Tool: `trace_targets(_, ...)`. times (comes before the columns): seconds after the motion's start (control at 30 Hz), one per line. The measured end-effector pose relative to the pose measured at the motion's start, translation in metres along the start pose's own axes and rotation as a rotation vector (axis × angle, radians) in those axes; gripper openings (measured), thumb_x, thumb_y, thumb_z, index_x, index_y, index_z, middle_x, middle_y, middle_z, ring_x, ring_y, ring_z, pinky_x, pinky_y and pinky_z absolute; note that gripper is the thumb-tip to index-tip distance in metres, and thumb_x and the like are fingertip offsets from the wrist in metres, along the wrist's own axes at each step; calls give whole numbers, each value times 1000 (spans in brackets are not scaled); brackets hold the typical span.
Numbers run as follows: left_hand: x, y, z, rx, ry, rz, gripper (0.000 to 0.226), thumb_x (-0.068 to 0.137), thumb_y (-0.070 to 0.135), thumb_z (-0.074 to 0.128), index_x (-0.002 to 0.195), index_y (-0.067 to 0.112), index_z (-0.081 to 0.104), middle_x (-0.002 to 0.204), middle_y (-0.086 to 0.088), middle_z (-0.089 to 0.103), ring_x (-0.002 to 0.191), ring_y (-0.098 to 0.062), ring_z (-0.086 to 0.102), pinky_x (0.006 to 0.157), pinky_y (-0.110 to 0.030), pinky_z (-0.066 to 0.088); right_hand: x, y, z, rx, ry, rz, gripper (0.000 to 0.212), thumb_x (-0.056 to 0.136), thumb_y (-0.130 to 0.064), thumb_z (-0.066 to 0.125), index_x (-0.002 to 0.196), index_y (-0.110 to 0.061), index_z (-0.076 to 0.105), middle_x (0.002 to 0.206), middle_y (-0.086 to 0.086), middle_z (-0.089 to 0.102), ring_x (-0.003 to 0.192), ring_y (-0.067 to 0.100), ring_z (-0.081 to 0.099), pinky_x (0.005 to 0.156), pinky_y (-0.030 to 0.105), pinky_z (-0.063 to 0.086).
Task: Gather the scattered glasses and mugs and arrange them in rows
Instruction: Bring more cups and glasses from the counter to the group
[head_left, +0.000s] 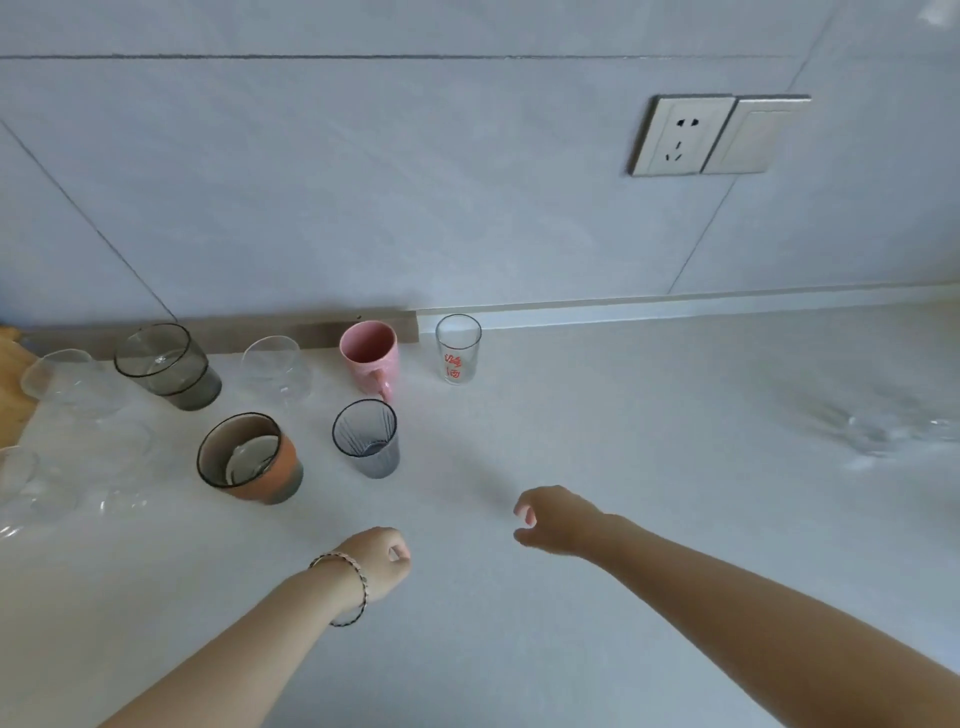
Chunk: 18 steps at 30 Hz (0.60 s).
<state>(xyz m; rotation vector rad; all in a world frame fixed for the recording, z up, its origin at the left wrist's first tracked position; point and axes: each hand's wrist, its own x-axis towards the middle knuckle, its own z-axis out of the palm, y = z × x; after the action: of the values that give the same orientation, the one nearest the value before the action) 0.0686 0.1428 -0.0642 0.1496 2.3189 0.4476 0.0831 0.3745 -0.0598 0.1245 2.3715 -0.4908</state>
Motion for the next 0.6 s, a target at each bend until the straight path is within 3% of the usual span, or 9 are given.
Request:
trace_targets(0.1, 12, 56, 13, 51, 0, 50, 14, 92, 25, 44, 79, 29, 46, 108, -1, 60, 95, -16, 55, 78, -19, 37, -27, 74, -14, 24, 29, 98, 38, 92, -30, 51, 128, -18, 53, 130, -1, 56, 123, 18, 51, 100, 31, 42)
trace_targets(0.2, 23, 120, 31, 98, -7, 102, 9, 92, 24, 44, 84, 27, 47, 96, 3, 50, 88, -15, 49, 77, -20, 36, -55, 151, -32, 74, 79, 186, 37, 93, -30, 50, 128, -18, 54, 129, -1, 57, 122, 17, 51, 100, 31, 42)
trace_targets(0.43, 38, 278, 91, 149, -62, 191, 11, 91, 23, 45, 83, 29, 48, 100, 1, 53, 91, -15, 50, 78, -20, 36, -108, 320, -75, 133, 191, 289, 34, 92, -28, 51, 124, -18, 57, 125, -1, 61, 119, 18, 54, 98, 29, 42)
trace_targets(0.6, 44, 352, 125, 137, -66, 203, 6, 92, 24, 43, 90, 25, 49, 97, 3, 51, 89, -15, 50, 77, -20, 36, -116, 402, -128, 121, 390, 329, 43, 91, -23, 55, 133, -15, 50, 140, 6, 46, 129, 23, 46, 105, 29, 36)
